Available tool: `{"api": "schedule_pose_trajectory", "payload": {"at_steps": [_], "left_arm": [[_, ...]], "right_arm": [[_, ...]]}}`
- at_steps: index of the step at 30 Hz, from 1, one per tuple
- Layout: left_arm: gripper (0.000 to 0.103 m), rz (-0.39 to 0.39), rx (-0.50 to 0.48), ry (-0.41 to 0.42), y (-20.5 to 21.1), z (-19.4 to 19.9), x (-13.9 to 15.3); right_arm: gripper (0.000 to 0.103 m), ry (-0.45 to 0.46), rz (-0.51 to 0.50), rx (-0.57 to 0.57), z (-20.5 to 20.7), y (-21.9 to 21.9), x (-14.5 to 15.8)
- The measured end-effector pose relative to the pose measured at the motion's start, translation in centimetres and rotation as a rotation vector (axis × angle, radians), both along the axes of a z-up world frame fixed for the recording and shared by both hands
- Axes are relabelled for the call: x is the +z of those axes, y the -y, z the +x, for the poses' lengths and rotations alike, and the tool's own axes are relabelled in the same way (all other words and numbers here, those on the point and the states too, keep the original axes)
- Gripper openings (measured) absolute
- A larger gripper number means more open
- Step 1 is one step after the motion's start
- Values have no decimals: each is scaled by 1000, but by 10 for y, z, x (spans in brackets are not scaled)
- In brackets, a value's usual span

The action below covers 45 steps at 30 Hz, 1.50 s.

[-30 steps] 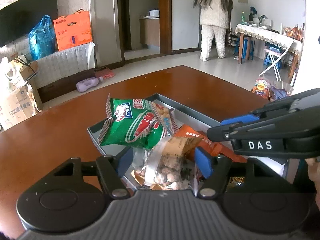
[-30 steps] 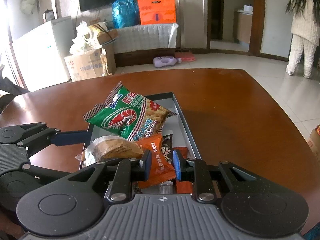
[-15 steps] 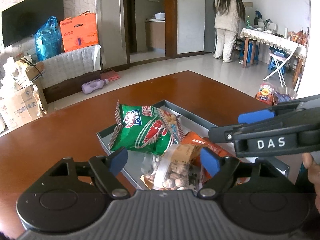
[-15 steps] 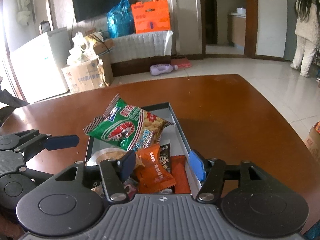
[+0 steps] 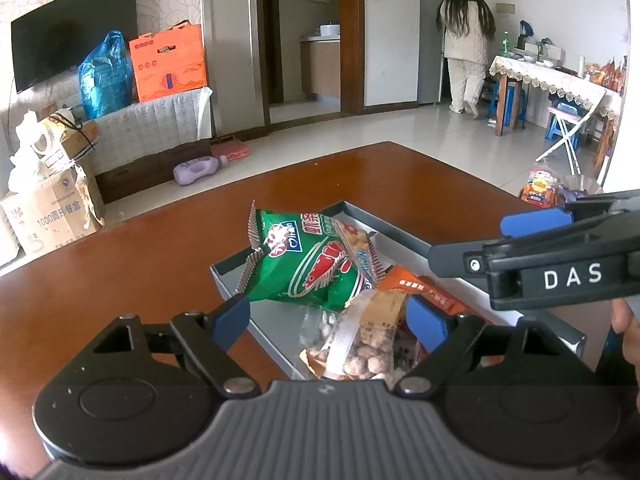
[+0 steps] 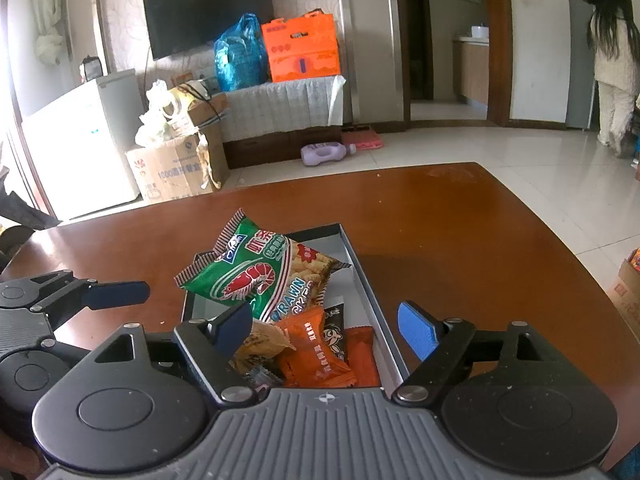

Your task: Organize snacks

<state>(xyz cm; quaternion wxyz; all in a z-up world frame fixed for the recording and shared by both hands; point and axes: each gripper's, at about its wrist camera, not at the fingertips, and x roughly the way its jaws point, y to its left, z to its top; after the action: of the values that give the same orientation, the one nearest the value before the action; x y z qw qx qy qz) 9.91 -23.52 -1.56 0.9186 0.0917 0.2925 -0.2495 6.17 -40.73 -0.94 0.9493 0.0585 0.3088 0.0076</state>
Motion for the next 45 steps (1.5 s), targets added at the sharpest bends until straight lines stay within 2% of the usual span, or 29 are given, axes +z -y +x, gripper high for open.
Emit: {"api": "schedule_pose_trajectory", "payload": {"at_steps": [8, 19, 45], "left_arm": [[94, 4, 6, 15, -4, -2, 6], [95, -7, 13, 20, -10, -3, 11], [97, -8, 42, 18, -15, -2, 13]], "right_arm": [[84, 14, 7, -14, -1, 1, 3], [91, 27, 11, -23, -2, 0, 5], [92, 24, 10, -11, -2, -1, 4]]}}
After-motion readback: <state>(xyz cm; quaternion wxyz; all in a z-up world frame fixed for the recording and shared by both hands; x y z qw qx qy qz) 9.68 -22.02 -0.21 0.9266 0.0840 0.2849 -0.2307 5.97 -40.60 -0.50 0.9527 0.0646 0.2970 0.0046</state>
